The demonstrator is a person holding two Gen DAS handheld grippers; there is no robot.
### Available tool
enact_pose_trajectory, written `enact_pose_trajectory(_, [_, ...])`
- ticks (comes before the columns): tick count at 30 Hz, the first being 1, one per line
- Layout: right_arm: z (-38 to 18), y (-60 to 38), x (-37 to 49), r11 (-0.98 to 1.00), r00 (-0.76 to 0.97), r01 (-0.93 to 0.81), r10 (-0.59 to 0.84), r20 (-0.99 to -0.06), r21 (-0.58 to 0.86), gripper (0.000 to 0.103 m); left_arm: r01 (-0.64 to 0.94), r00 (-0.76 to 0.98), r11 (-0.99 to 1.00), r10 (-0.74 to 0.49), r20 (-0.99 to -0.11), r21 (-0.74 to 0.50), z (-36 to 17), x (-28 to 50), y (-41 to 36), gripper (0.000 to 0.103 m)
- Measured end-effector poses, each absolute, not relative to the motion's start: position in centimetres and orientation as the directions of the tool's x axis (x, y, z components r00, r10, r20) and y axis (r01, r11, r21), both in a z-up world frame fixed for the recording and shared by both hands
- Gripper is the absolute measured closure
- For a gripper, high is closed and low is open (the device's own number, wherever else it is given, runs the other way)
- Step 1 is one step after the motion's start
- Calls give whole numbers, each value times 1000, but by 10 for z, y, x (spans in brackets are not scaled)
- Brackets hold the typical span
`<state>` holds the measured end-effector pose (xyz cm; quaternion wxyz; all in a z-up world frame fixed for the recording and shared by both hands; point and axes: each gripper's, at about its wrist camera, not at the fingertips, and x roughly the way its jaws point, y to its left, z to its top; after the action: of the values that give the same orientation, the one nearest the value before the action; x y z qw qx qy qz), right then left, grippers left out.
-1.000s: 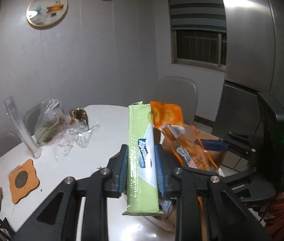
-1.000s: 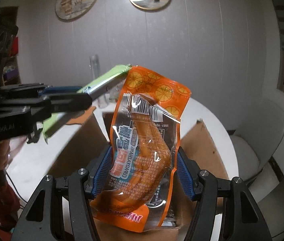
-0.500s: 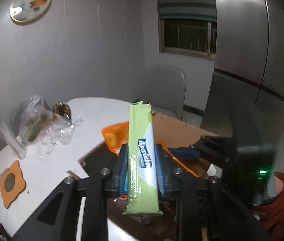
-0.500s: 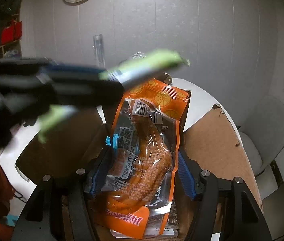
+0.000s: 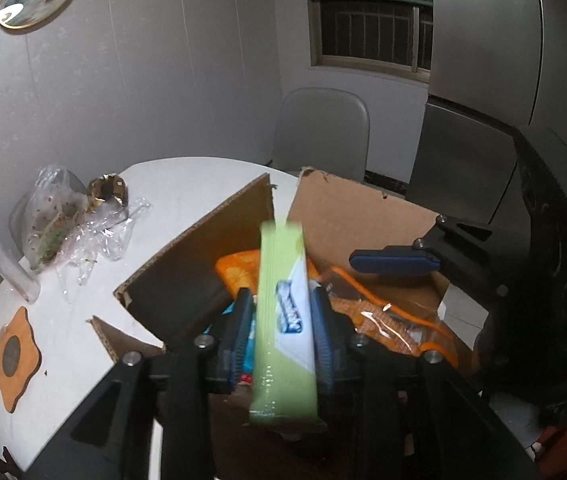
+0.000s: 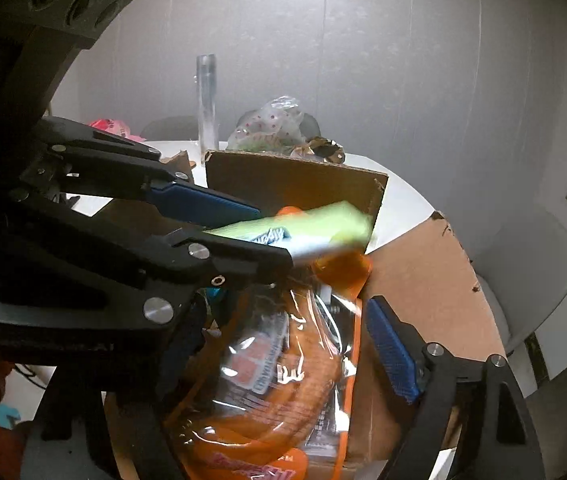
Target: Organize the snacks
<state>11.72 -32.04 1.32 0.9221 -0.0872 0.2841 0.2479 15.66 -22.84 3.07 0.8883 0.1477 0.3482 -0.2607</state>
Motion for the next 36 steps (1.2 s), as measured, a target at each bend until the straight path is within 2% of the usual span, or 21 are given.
enact_pose_trajectory(5, [12, -316, 121, 858, 708, -512, 397, -584, -37, 23, 553, 639, 827, -348, -686, 96, 31, 156, -223, 53])
enact_pose_trajectory(7, [12, -318, 119, 857, 707, -514, 399, -584, -38, 23, 544, 652, 833, -344, -676, 101, 34, 155, -220, 41])
enact_pose_trajectory(8, [12, -317, 118, 856, 707, -516, 398, -585, -41, 22, 540, 658, 835, -345, -669, 100, 36, 153, -217, 40])
enact_pose_trajectory(10, [15, -320, 112, 855, 711, -516, 393, -584, -52, 18, 536, 664, 839, -349, -661, 96, 38, 153, -214, 34])
enact_pose_trajectory(11, [15, -320, 111, 857, 714, -512, 387, -584, -59, 14, 535, 667, 839, -349, -659, 97, 39, 153, -213, 32])
enact_pose_trajectory(15, [14, -320, 104, 855, 716, -510, 364, -595, -91, 13, 524, 678, 846, -347, -648, 95, 42, 151, -207, 30])
enact_pose_trajectory(17, [16, -321, 102, 856, 717, -509, 363, -595, -92, 13, 519, 683, 851, -354, -638, 83, 45, 149, -202, 26])
enact_pose_trajectory(20, [22, -327, 94, 858, 723, -505, 362, -588, -93, 13, 505, 703, 860, -366, -609, 67, 55, 140, -195, 22])
enact_pose_trajectory(24, [35, -334, 87, 853, 718, -518, 391, -575, -66, 13, 462, 760, 885, -361, -540, 59, 73, 125, -175, 12])
enact_pose_trajectory(25, [39, -336, 84, 852, 720, -521, 404, -564, -54, 12, 445, 775, 894, -355, -523, 52, 77, 121, -168, 6])
enact_pose_trajectory(27, [47, -340, 79, 849, 731, -526, 425, -533, -44, 7, 404, 810, 914, -337, -479, 41, 83, 111, -154, 1])
enact_pose_trajectory(31, [61, -338, 62, 845, 774, -533, 466, -429, -44, 0, 294, 876, 955, -253, -411, 40, 88, 90, -127, 1])
enact_pose_trajectory(36, [70, -334, 42, 833, 797, -553, 526, -296, -10, 0, 110, 932, 992, -81, -353, 63, 78, 68, -97, 1])
